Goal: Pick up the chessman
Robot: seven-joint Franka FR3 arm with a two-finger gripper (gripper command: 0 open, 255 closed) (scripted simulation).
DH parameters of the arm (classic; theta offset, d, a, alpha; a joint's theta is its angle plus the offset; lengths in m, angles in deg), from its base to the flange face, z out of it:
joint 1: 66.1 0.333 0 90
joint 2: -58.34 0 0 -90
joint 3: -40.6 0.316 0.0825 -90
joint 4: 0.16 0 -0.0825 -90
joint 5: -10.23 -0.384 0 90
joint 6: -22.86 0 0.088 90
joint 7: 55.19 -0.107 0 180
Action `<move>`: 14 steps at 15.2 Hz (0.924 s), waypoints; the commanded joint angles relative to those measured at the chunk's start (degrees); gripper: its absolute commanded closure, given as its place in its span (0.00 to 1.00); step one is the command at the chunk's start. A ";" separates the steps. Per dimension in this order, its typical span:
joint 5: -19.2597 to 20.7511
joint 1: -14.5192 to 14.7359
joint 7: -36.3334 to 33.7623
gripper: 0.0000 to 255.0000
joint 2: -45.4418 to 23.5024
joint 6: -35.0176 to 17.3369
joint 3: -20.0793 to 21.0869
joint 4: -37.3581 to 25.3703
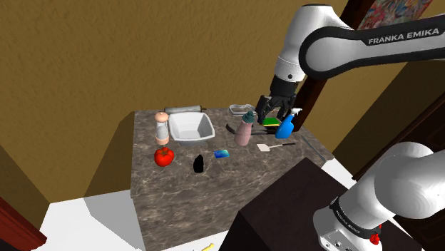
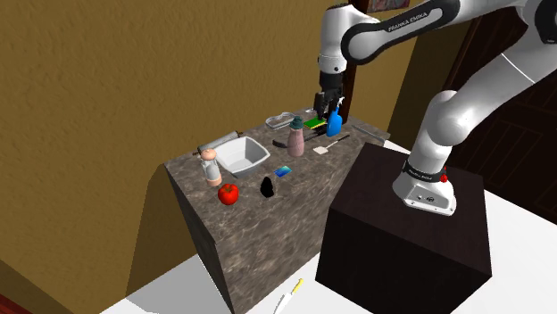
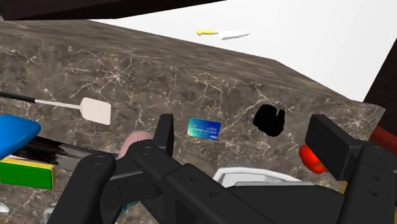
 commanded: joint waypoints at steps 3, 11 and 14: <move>-0.27 0.09 -2.80 0.00 -8.23 -8.90 2.28 0.07; 3.23 -0.23 -10.43 0.00 -26.77 -23.88 6.13 -4.19; 6.37 0.03 -14.25 0.00 -34.16 -28.30 6.63 -7.22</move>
